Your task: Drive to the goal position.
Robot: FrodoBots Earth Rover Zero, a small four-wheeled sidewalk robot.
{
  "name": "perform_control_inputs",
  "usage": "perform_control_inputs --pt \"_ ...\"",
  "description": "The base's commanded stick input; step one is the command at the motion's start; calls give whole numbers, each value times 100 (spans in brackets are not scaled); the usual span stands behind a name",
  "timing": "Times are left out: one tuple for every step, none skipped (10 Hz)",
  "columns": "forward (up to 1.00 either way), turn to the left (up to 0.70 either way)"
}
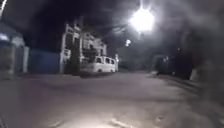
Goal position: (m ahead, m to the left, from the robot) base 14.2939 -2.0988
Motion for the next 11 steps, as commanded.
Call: perform_control_inputs --pt "70 -35" --pt "70 -35" --pt "70 -35" --pt "70 -35" --pt "70 -35" --pt "70 -35" --pt "70 -35" --pt "70 -35" --pt "70 -35" --pt "70 -35" --pt "70 -35"
